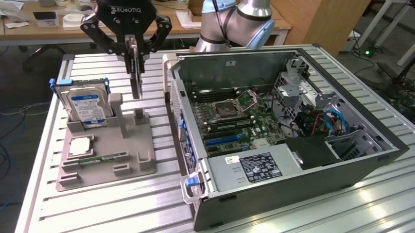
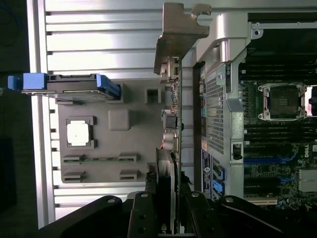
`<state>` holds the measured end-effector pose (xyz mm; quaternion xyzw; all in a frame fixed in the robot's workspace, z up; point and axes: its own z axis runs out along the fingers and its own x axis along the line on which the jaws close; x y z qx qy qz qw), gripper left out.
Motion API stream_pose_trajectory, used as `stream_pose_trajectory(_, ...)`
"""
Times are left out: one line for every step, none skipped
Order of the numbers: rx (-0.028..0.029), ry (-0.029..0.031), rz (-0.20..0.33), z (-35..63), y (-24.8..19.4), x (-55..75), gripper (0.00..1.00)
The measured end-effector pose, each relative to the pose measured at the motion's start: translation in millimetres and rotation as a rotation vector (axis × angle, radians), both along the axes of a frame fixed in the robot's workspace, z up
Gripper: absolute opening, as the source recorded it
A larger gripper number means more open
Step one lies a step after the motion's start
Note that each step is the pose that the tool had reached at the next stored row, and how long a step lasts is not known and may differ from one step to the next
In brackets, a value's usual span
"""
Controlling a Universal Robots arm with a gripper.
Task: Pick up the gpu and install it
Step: 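Pick up the gpu and move the gpu toward the slot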
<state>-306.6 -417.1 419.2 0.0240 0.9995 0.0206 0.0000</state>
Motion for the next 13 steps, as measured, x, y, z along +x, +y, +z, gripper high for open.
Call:
stream_pose_trajectory(0.0, 0.0, 0.0, 0.0, 0.0, 1.7, 0.27)
stream_pose_trajectory(-0.0001, 0.0001, 0.0, 0.0, 0.0, 3.5, 0.27)
stream_pose_trajectory(0.0, 0.0001, 0.0, 0.0, 0.0, 5.1, 0.27)
stream_pose_trajectory(0.0, 0.0, 0.0, 0.0, 0.0, 6.7, 0.27)
stream_pose_trajectory(0.0, -0.0001, 0.0, 0.0, 0.0, 8.2, 0.27)
stream_pose_trajectory(0.0001, -0.0001, 0.0, -0.1, 0.0, 9.4, 0.27)
stream_pose_trajectory(0.0, -0.0001, 0.0, 0.0, 0.0, 10.6, 0.27)
stream_pose_trajectory(0.0, 0.0, 0.0, 0.0, 0.0, 11.6, 0.27)
stream_pose_trajectory(0.0, 0.0, 0.0, 0.0, 0.0, 12.5, 0.27)
stream_pose_trajectory(0.0, 0.0, 0.0, 0.0, 0.0, 13.3, 0.27)
stream_pose_trajectory(0.0, 0.0, 0.0, 0.0, 0.0, 14.2, 0.27)
stream_pose_trajectory(0.0, -0.0001, 0.0, 0.0, 0.0, 15.2, 0.27)
stream_pose_trajectory(0.0, 0.0, 0.0, 0.0, 0.0, 16.4, 0.27)
